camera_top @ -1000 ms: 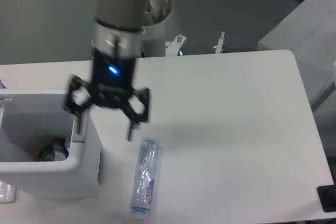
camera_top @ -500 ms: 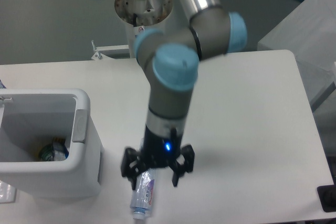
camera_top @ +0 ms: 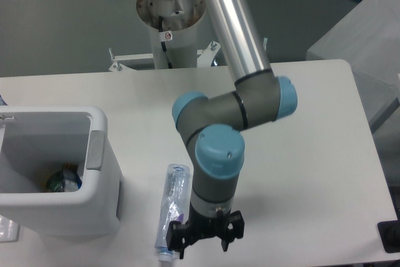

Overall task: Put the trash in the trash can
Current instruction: 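Move the open gripper back over the clear water bottle, then reorient the gripper and lower it onto the bottle's cap end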

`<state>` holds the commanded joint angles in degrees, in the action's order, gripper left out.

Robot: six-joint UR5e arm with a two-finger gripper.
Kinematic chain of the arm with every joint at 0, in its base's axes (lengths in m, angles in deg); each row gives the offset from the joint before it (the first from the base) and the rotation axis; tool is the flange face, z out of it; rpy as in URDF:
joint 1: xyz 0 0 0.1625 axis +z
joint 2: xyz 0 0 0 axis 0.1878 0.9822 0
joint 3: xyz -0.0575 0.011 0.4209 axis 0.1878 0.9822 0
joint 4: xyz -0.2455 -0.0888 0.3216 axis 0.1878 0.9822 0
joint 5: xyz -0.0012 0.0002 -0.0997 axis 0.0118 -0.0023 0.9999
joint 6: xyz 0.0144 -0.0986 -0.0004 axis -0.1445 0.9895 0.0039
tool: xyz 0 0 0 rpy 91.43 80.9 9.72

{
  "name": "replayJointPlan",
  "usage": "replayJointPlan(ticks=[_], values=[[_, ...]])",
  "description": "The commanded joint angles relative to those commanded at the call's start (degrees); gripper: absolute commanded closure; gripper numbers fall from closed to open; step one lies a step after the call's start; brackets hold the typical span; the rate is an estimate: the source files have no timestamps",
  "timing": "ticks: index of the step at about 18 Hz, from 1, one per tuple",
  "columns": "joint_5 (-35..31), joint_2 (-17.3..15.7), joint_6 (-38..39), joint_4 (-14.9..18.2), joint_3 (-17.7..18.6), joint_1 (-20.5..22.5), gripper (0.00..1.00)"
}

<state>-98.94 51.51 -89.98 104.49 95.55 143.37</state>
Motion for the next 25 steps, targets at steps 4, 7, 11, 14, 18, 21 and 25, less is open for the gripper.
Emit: replayJointPlan(ticks=[4,7,11,14,18,21,25], values=[[-2.2,1.4,-3.7,0.0,0.0,-1.8,0.01],[-2.5,3.0,-3.6,-0.1,-0.3,-3.6,0.01],[-2.5,4.6,-3.5,-0.8,-1.7,-4.0,0.01],[-4.0,6.2,-3.6,-1.3,-2.4,-4.7,0.01],[-4.8,6.9,-3.6,-2.0,-2.5,-5.1,0.03],[-4.9,6.9,-3.6,-1.9,-2.5,-5.2,0.08],[-6.1,7.0,-3.6,-1.9,-1.9,-5.5,0.19]])
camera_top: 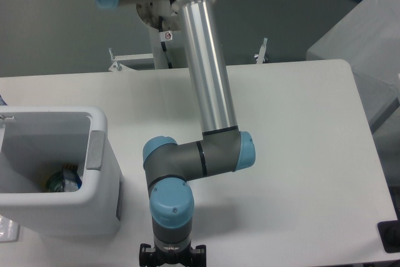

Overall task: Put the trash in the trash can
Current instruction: 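Reorient the gripper and lower it onto the bottle's cap end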

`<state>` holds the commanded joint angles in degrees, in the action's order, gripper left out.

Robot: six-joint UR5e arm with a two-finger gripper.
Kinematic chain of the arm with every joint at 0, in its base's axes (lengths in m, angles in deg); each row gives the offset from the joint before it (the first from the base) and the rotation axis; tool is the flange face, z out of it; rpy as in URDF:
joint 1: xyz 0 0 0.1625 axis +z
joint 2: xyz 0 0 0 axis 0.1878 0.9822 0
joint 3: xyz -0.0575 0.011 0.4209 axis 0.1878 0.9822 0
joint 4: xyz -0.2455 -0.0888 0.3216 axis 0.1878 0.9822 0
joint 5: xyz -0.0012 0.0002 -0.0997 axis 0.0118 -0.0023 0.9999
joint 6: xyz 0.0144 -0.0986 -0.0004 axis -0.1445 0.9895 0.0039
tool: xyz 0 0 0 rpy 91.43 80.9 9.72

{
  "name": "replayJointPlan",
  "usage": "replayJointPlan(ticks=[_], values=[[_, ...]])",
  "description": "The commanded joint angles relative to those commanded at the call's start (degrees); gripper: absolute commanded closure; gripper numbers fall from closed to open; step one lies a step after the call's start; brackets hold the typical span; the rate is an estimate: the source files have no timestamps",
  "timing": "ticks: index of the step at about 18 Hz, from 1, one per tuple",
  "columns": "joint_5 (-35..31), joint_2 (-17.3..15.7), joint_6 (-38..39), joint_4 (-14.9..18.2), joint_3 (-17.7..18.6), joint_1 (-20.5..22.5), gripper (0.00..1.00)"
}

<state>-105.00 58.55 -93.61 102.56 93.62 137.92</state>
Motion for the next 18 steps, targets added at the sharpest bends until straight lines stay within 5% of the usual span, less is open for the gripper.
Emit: replayJointPlan(ticks=[5,13,18], values=[[0.0,-0.3,-0.1,0.0,0.5,-0.6,0.19],[-0.1,-0.4,-0.1,0.0,0.8,-0.9,0.53],[-0.1,-0.5,-0.2,0.0,0.9,-0.9,0.60]])
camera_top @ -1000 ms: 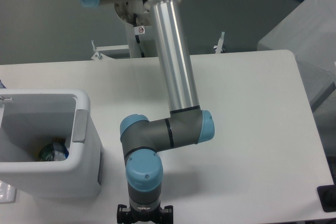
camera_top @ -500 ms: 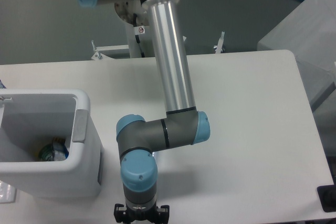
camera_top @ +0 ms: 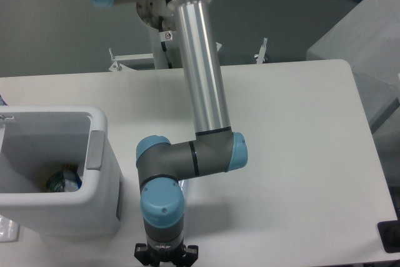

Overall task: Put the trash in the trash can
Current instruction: 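Reorient the gripper and lower it onto the bottle's cap end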

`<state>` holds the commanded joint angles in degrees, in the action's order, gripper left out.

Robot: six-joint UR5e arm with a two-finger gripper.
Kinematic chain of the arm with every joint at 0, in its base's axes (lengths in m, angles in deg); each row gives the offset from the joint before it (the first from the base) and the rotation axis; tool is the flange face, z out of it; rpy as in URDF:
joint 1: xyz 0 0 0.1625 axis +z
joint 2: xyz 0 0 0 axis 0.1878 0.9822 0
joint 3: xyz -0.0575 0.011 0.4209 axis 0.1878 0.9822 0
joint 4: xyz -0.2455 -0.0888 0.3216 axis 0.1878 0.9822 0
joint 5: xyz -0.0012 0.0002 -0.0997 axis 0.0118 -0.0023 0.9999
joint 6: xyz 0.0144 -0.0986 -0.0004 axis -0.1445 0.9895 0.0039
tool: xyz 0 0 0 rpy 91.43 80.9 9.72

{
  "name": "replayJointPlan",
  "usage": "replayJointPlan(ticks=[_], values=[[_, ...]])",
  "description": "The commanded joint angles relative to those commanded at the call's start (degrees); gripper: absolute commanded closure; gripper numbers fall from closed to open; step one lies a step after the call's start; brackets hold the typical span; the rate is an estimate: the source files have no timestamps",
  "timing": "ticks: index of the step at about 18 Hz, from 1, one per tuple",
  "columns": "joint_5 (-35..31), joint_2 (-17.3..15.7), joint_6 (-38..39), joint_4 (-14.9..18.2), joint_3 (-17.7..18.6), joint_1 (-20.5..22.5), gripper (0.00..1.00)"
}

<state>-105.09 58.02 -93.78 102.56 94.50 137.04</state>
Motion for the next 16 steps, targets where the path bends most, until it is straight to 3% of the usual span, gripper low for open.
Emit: replayJointPlan(ticks=[16], values=[[0.1,-3.0,-0.2,0.0,1.1,1.1,0.67]])
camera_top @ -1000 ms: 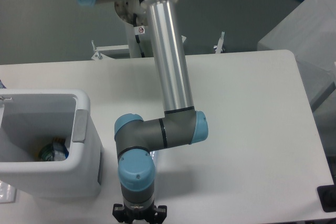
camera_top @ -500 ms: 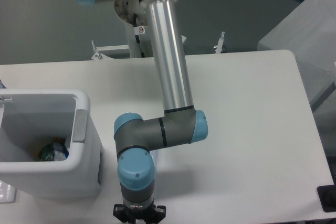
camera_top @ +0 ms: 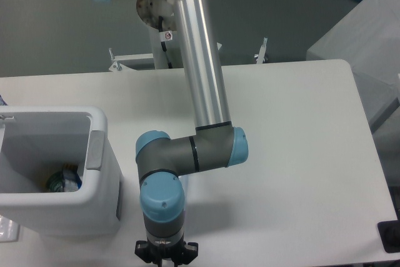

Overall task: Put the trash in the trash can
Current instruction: 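Reorient the gripper and lower it onto the bottle's cap end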

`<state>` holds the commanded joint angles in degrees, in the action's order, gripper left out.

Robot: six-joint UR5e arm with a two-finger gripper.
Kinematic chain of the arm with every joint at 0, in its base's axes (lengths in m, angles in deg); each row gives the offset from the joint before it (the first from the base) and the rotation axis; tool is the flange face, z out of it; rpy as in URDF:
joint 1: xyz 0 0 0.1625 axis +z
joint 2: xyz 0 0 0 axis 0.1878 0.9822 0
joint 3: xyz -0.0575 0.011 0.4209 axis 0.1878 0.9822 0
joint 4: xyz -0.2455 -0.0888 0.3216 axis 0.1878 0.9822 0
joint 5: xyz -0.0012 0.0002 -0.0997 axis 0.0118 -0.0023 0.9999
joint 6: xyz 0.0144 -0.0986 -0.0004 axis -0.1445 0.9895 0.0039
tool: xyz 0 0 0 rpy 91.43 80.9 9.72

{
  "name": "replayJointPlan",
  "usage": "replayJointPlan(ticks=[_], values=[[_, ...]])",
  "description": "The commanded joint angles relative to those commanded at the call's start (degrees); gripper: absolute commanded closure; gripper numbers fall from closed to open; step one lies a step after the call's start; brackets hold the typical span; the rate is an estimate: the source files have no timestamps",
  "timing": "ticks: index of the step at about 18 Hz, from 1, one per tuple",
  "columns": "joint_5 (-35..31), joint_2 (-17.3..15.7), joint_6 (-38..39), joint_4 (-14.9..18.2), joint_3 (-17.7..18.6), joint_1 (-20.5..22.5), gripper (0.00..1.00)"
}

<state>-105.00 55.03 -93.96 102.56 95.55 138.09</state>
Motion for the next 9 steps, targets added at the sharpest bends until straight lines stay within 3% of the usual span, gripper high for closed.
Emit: replayJointPlan(ticks=[9], values=[[0.5,-4.2,-1.1,0.0,0.5,2.5,0.68]])
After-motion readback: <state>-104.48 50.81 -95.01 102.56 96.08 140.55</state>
